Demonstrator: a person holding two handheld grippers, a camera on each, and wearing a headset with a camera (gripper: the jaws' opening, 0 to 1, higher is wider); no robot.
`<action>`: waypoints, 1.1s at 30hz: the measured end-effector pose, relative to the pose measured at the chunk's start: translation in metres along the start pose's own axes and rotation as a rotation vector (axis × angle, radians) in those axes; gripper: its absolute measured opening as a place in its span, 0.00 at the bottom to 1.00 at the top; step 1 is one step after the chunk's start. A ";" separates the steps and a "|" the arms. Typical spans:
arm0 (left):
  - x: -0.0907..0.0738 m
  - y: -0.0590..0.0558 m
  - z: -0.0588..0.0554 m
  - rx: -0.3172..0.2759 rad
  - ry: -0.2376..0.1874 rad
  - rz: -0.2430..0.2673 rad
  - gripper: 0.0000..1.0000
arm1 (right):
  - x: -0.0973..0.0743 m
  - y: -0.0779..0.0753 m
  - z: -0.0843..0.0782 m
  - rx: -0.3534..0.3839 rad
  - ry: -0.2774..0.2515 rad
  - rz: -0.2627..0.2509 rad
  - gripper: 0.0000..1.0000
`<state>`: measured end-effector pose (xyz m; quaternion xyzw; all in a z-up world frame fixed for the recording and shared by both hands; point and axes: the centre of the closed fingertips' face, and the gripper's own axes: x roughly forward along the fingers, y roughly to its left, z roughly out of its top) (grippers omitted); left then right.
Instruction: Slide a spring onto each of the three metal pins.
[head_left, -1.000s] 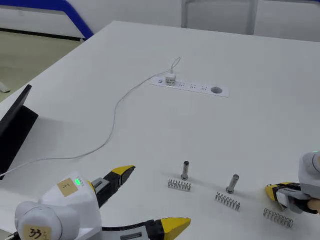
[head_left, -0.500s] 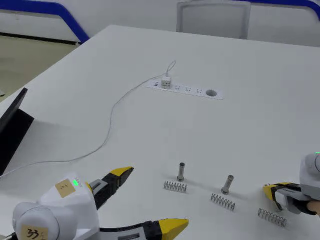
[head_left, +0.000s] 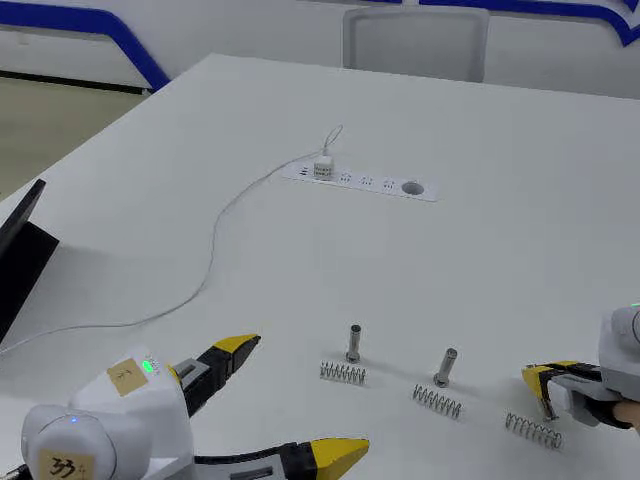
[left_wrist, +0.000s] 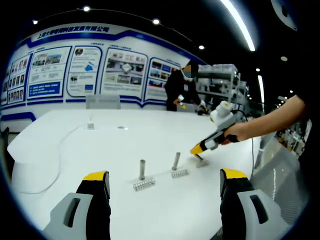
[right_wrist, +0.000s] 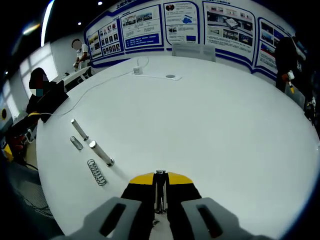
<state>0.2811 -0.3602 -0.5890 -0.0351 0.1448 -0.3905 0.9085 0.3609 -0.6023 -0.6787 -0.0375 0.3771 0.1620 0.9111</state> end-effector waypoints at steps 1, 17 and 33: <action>0.000 0.000 0.000 0.000 0.000 0.000 0.93 | -0.001 0.001 0.000 -0.002 -0.002 0.001 0.08; 0.001 -0.002 -0.001 0.011 0.009 -0.005 0.93 | -0.011 0.004 0.005 -0.012 -0.047 0.014 0.07; 0.001 -0.002 -0.001 0.019 0.011 -0.006 0.93 | -0.020 0.004 0.005 -0.016 -0.069 0.008 0.07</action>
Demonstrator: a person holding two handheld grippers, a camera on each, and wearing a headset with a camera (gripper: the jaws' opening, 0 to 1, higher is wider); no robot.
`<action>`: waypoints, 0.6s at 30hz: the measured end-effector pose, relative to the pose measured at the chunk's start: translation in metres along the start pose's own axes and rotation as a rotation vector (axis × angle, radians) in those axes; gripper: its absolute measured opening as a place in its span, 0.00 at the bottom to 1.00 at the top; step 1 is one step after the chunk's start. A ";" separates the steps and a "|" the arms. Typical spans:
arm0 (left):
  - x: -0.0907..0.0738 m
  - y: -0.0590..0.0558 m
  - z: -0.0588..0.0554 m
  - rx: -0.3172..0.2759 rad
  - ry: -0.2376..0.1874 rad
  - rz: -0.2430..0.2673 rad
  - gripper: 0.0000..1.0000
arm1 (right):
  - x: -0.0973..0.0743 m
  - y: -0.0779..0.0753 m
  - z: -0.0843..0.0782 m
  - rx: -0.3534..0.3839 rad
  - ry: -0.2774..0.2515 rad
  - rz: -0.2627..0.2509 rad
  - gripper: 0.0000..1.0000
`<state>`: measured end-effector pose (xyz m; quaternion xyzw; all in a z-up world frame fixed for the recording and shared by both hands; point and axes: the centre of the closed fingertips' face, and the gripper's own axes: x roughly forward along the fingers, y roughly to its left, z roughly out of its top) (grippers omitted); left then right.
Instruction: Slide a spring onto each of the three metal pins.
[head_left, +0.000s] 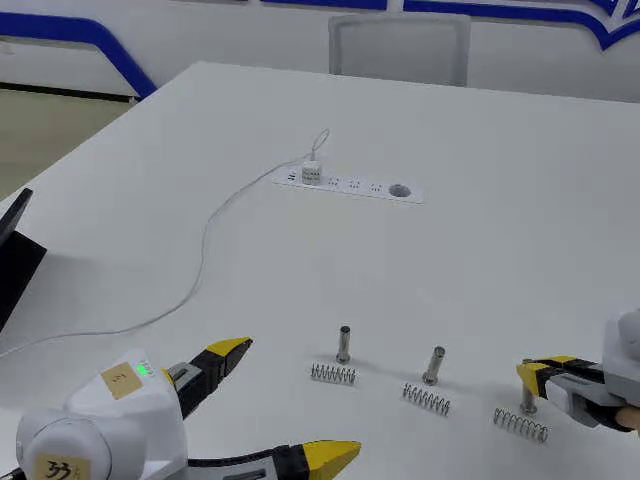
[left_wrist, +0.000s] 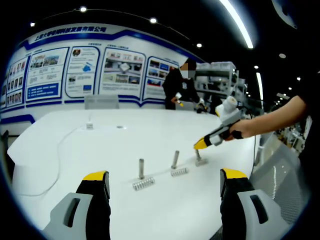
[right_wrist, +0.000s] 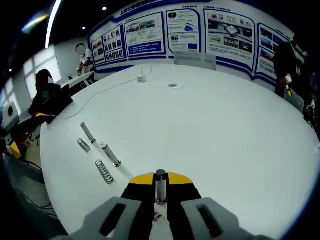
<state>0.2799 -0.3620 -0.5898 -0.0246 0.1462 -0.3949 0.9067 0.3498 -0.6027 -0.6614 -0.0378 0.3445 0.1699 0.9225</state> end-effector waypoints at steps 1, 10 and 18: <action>0.000 0.000 0.000 0.000 0.000 -0.001 0.93 | -0.001 0.000 0.000 -0.001 -0.001 0.000 0.07; 0.000 -0.002 -0.001 0.013 0.008 -0.003 0.93 | -0.006 0.001 -0.002 -0.015 -0.026 0.001 0.07; 0.000 -0.001 -0.002 0.017 0.012 -0.005 0.93 | -0.008 0.004 -0.002 -0.020 -0.050 0.006 0.07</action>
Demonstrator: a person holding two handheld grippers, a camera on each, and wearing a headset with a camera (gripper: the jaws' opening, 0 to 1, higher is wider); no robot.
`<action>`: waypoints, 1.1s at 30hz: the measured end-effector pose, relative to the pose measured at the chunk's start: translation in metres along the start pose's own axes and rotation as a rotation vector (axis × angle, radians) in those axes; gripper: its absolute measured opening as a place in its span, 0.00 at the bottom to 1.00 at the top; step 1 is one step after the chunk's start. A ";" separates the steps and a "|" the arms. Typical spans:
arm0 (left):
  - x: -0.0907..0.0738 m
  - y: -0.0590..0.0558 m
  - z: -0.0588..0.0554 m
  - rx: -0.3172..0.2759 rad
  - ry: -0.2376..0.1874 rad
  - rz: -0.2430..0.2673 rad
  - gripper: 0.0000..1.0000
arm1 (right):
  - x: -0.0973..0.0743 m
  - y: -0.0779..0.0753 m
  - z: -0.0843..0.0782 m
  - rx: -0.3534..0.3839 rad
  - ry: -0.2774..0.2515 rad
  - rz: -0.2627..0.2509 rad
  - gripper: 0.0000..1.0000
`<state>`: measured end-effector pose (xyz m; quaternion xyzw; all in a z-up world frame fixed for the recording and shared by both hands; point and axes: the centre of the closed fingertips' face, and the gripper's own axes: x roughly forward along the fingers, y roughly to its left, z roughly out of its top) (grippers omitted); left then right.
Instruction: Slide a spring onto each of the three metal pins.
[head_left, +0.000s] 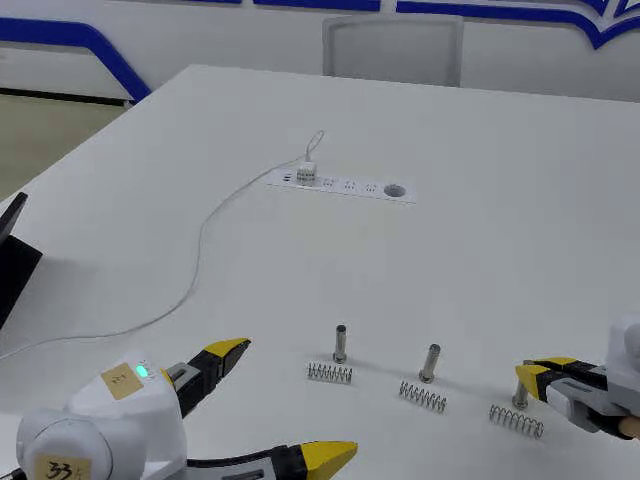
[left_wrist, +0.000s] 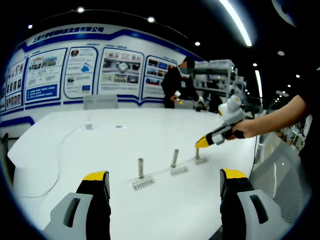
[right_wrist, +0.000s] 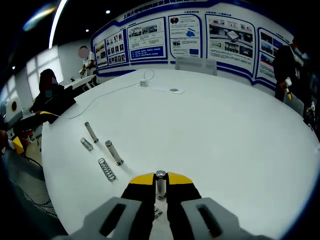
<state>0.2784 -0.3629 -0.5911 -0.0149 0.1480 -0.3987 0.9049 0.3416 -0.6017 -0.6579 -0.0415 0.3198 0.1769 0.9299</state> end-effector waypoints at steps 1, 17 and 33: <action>0.000 0.000 0.000 0.002 0.001 0.001 0.93 | -0.001 0.001 0.000 -0.005 -0.007 0.001 0.07; 0.000 0.000 -0.001 0.001 0.003 -0.001 0.93 | -0.002 0.009 -0.002 -0.072 -0.076 0.017 0.08; 0.000 -0.002 -0.002 0.007 0.008 -0.006 0.93 | -0.008 0.007 0.006 -0.074 -0.092 0.021 0.11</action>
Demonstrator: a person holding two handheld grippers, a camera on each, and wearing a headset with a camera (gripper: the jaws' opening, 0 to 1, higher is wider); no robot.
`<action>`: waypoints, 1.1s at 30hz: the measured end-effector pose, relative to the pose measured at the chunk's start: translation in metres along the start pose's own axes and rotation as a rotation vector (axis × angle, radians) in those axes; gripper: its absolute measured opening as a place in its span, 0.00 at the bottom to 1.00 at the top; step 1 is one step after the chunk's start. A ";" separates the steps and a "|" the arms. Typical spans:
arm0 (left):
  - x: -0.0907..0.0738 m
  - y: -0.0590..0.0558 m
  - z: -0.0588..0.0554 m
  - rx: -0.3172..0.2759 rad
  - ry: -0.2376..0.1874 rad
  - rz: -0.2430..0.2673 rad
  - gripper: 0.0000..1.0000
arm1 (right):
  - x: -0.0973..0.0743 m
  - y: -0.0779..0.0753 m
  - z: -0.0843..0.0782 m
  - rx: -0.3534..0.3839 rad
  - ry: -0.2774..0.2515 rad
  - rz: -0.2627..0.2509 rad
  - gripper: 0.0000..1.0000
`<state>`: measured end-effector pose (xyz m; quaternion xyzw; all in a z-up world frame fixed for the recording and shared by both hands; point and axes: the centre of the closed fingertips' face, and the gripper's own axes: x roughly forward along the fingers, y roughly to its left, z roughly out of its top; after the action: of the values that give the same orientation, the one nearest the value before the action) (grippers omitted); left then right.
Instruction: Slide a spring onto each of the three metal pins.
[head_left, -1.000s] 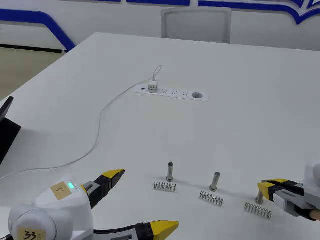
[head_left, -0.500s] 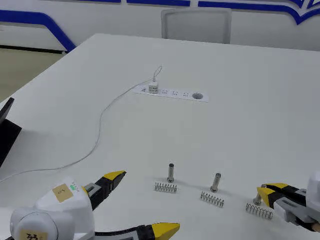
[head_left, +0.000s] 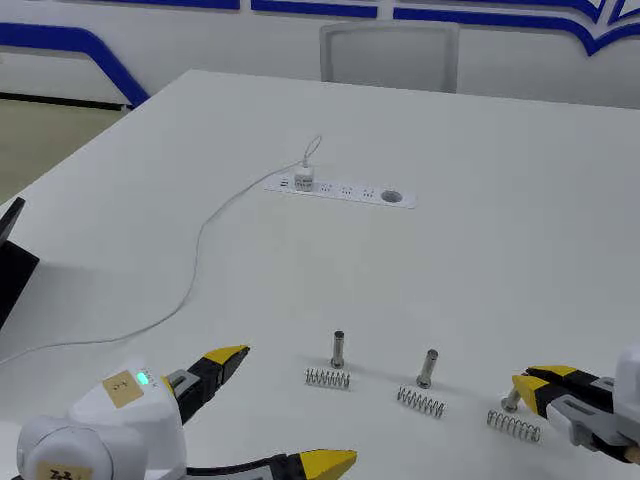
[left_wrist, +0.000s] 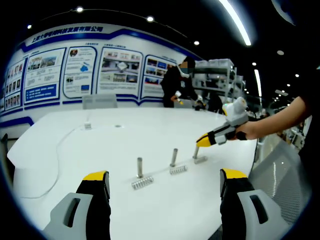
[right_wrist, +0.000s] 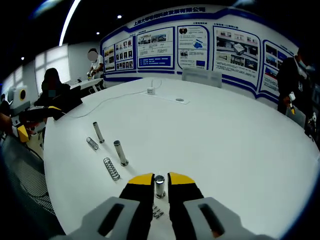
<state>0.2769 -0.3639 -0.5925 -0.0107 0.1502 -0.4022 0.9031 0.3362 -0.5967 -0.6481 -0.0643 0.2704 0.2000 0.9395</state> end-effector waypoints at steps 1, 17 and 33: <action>0.000 0.000 0.000 0.000 0.000 -0.001 0.93 | -0.001 0.000 0.001 -0.002 -0.003 0.001 0.11; 0.000 -0.001 -0.001 -0.005 0.005 -0.004 0.93 | -0.025 -0.013 -0.027 0.020 0.019 0.061 0.21; 0.001 0.000 -0.007 -0.009 0.029 0.001 0.93 | -0.003 0.020 -0.053 -0.221 0.145 0.264 0.22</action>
<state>0.2759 -0.3639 -0.5990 -0.0087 0.1651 -0.4014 0.9009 0.2999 -0.5917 -0.6915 -0.1453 0.3200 0.3450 0.8703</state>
